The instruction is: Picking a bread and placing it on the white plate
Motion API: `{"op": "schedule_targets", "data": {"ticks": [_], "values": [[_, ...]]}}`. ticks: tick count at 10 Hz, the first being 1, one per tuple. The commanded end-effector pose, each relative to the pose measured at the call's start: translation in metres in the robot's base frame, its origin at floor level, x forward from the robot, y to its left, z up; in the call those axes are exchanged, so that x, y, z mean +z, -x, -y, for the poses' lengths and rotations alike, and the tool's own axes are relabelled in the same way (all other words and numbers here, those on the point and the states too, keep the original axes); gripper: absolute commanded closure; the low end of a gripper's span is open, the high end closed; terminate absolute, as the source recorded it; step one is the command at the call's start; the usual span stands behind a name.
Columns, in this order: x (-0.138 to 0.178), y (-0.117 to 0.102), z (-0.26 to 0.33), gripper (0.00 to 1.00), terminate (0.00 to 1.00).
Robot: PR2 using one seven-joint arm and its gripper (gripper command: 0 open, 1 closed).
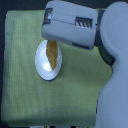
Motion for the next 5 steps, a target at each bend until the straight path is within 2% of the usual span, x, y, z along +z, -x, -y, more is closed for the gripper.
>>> {"op": "schedule_targets", "data": {"ticks": [1,5], "values": [[-0.038,0.012,-0.051,1.00,0.00],[-0.050,0.014,-0.044,1.00,0.00]]}}
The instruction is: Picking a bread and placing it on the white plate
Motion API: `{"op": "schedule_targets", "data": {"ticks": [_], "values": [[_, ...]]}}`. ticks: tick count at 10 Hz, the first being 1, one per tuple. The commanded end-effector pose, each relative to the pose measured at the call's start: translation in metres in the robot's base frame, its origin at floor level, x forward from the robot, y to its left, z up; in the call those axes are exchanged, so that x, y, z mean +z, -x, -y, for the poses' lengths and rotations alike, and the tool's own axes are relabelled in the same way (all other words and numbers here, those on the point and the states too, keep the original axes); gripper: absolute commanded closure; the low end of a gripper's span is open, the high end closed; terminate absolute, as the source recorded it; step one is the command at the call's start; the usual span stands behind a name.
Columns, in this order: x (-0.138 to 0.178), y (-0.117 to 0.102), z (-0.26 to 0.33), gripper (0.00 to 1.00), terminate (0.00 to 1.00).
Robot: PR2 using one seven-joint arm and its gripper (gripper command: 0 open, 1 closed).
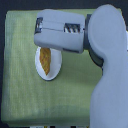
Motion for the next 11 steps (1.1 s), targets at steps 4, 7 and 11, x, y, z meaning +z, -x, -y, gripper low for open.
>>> {"op": "schedule_targets", "data": {"ticks": [4,7,11], "values": [[-0.019,0.010,0.012,1.00,0.00],[-0.024,0.015,0.002,0.00,0.00],[-0.025,0.022,0.012,0.00,0.00]]}}
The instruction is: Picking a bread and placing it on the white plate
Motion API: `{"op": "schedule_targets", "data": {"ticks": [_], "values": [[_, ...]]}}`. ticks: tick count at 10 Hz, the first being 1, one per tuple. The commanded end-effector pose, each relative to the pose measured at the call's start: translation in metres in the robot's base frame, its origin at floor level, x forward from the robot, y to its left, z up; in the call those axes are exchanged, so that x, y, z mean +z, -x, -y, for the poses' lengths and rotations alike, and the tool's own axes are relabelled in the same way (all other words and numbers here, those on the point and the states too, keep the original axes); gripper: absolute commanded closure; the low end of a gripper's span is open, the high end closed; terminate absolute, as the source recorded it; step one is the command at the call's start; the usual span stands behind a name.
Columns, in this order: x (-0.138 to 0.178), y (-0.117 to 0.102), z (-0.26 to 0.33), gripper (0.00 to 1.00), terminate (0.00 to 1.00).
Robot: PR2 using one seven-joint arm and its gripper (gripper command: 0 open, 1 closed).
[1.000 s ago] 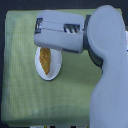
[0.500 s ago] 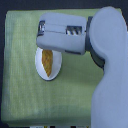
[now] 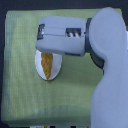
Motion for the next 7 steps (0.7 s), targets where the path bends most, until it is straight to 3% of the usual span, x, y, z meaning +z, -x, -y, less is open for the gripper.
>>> {"op": "schedule_targets", "data": {"ticks": [1,7], "values": [[-0.001,0.006,0.007,0.00,0.00],[0.017,0.001,0.004,0.00,0.00]]}}
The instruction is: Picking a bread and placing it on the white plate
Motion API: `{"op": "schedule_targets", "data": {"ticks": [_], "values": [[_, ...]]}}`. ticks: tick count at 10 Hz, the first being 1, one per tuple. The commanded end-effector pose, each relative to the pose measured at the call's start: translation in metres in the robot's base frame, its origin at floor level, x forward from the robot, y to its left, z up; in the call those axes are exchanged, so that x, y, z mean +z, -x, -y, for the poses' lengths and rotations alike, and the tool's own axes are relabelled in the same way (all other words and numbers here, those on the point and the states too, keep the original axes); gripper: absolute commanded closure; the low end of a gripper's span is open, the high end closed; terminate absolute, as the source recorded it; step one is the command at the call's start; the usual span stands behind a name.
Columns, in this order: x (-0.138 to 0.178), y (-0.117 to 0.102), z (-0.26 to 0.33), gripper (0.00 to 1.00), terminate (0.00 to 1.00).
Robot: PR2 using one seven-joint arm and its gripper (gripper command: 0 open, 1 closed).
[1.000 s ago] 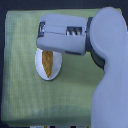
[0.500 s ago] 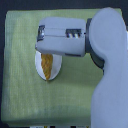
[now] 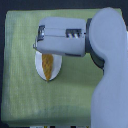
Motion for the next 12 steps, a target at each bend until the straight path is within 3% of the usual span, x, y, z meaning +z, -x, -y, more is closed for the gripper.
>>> {"op": "schedule_targets", "data": {"ticks": [1,3,6,8,12], "values": [[0.036,-0.008,0.003,0.00,0.00],[0.103,-0.031,0.017,0.00,0.00],[0.145,-0.034,0.041,0.00,0.00],[0.152,-0.032,0.054,0.00,0.00],[0.147,-0.015,0.138,0.00,0.00]]}}
